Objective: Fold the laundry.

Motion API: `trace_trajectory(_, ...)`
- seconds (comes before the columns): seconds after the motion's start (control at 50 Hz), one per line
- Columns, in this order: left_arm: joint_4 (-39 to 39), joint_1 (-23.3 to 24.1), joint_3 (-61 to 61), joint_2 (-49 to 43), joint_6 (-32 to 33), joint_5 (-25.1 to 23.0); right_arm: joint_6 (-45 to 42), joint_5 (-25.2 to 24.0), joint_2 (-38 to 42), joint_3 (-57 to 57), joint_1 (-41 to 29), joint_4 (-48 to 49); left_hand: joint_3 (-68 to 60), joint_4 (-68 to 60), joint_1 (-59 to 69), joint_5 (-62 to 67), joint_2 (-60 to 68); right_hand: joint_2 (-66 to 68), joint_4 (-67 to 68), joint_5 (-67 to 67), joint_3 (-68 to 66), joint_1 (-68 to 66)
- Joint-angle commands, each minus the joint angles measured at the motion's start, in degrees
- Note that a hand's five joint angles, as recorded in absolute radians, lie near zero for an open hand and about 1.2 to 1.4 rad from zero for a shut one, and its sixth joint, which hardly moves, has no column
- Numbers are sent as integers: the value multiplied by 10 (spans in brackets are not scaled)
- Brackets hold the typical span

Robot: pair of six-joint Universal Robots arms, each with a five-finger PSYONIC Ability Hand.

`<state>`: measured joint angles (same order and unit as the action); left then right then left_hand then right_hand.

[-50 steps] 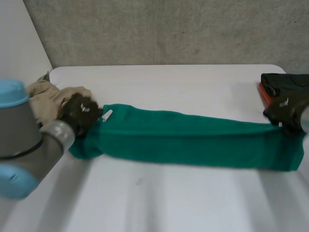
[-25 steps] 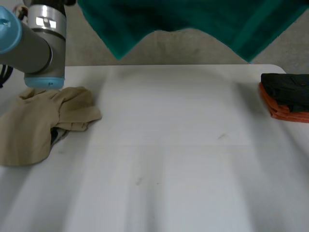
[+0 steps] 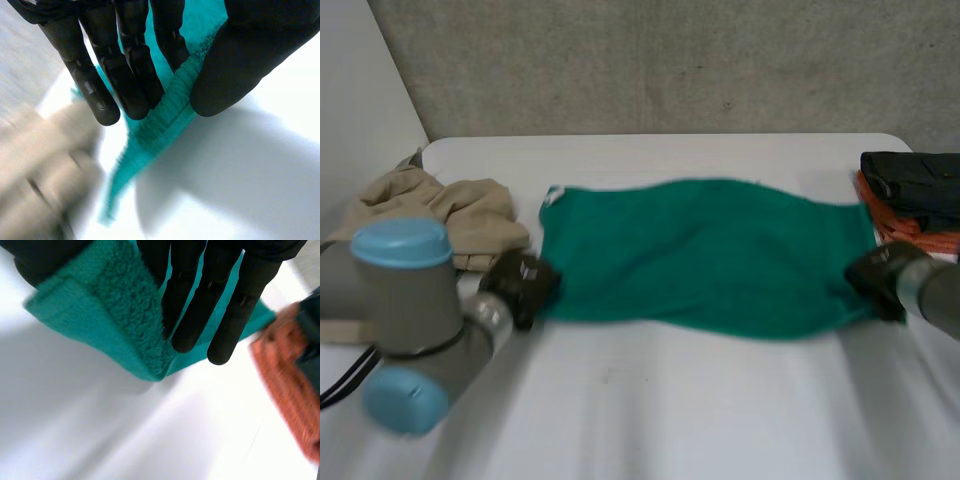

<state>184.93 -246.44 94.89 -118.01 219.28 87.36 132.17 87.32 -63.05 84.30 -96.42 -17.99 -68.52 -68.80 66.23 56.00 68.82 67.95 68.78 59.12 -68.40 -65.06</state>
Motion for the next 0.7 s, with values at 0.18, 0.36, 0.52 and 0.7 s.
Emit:
trace_trajectory(0.18, -131, 14, 64, 95, 46, 27, -141, -11, -134, 148, 92, -10, -115, -112, 138, 140, 112, 120, 112, 109, -116, -149)
trace_trajectory(0.36, -34, 15, -147, -69, 38, 29, -43, -6, 2, 4, 35, 109, -115, -112, 138, 140, 112, 120, 112, 109, -116, -149)
trace_trajectory(0.52, -8, 25, -294, -172, 38, 30, -39, 29, 107, -96, 23, 169, -115, -112, 138, 140, 112, 120, 112, 109, -116, -149)
trace_trajectory(0.7, 6, 27, -412, -247, 37, 27, -38, 58, 184, -204, 4, 181, -115, -112, 138, 140, 112, 120, 112, 109, -116, -149)
